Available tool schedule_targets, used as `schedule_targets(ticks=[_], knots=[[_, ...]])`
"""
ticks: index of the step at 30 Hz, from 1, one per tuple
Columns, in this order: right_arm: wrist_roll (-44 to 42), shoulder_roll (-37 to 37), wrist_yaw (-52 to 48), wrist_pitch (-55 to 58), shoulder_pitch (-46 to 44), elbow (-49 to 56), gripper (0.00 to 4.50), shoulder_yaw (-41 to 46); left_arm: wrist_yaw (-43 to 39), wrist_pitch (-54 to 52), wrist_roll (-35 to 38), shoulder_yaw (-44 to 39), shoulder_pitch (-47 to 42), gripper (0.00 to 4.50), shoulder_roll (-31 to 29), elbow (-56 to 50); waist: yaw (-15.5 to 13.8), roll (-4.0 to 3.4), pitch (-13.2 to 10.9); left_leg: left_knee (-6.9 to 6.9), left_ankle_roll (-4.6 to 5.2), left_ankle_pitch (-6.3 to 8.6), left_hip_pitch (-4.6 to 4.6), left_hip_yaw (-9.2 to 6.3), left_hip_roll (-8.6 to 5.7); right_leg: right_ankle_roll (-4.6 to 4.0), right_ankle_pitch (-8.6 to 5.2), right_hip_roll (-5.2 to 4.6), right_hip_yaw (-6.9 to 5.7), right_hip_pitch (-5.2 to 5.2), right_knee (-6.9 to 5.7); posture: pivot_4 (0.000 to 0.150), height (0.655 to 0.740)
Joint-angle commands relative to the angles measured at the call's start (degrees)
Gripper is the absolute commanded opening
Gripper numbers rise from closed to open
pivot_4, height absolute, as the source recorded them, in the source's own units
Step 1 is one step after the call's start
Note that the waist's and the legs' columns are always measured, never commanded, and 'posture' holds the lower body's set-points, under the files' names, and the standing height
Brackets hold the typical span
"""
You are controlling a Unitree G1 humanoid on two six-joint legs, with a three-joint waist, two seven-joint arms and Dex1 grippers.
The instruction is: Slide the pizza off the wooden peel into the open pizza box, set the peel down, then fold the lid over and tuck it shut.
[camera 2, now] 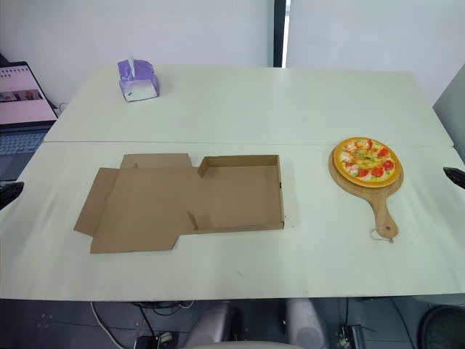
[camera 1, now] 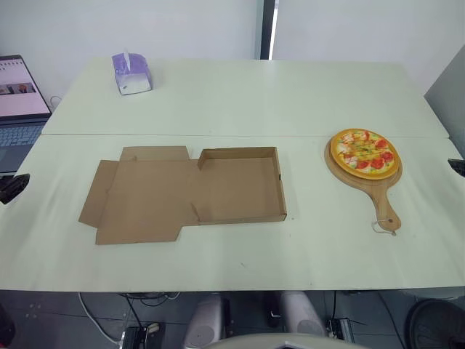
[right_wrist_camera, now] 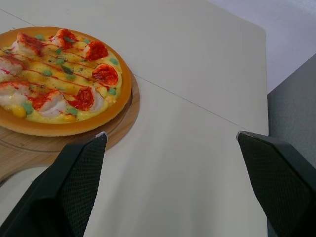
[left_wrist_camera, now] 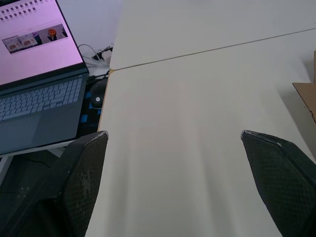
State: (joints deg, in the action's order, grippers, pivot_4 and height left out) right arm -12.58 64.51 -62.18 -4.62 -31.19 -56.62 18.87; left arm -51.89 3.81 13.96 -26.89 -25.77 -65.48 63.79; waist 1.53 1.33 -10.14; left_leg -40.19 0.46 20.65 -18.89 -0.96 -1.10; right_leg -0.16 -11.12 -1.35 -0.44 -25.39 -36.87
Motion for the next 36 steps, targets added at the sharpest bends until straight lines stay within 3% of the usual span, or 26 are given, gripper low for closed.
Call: schedule_targets(ticks=[1,36], knots=[[-0.37,0.77,0.65,-0.57,-1.50,0.69,4.50,0.77,0.48,0.64,-0.03,-0.17,-1.43,4.48,-2.34,0.16,0.00,0.00,0.00,0.00,0.00,0.00,0.00,0.00,0.00,0.00,0.00,0.00,0.00,0.00,0.00,0.150,0.7400],[-1.01,2.10,2.65,-2.17,0.70,0.24,4.50,2.88,1.19,0.04,0.65,-0.12,-3.30,4.48,-0.62,-0.27,0.00,0.00,0.00,0.03,0.00,0.00,0.00,0.01,-0.02,0.00,0.00,-0.01,0.00,0.00,0.00,0.150,0.7400]])
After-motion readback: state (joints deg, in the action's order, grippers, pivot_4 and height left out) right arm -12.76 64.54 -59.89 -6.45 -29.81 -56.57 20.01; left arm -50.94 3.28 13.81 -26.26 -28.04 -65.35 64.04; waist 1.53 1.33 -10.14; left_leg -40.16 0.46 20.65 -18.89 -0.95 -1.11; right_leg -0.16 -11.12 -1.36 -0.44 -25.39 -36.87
